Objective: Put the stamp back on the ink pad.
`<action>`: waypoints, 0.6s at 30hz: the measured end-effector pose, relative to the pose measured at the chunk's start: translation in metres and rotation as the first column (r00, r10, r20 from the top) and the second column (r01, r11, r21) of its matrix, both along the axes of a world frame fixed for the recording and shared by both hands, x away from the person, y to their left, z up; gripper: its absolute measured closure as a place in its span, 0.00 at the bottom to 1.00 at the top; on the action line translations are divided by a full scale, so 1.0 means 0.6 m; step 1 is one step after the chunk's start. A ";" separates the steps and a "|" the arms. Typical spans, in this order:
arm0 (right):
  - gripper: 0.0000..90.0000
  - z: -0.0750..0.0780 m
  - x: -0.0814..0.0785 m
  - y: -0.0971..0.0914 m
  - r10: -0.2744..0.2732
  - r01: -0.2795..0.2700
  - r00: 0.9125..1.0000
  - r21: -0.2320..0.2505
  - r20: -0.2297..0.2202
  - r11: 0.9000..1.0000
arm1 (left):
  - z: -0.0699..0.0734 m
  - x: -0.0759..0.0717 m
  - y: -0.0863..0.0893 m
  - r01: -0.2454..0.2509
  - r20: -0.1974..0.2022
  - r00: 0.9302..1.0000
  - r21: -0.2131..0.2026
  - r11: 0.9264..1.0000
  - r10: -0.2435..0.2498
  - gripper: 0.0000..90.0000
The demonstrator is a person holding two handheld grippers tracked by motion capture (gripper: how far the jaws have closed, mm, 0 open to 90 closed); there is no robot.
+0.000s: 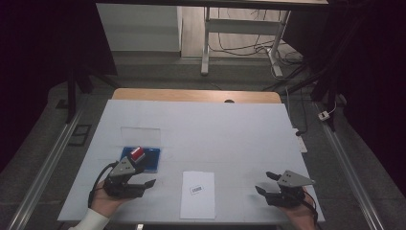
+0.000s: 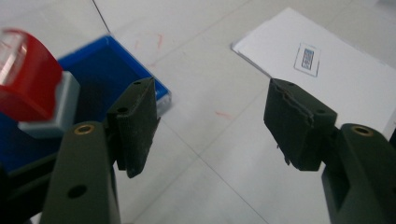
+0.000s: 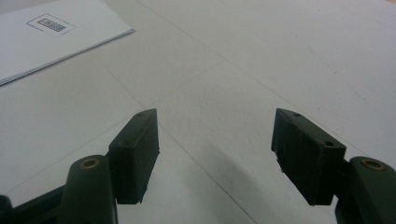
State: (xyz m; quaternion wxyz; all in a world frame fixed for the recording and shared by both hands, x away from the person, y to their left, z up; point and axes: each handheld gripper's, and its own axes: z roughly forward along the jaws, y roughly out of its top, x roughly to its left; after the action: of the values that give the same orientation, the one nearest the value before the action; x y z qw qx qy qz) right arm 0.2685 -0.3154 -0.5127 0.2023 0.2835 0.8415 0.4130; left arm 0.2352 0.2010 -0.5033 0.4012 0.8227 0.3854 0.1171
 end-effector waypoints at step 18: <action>0.36 -0.002 -0.011 -0.004 0.040 -0.040 0.999 -0.016 0.017 0.999 | -0.023 -0.016 0.012 -0.027 -0.003 1.000 0.003 1.000 0.027 0.39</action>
State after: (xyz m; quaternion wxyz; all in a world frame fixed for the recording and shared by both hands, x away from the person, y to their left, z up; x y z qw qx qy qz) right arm 0.2622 -0.3178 -0.5142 0.2036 0.2616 0.8484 0.4127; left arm 0.2254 0.2082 -0.5172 0.3977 0.8182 0.3969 0.1218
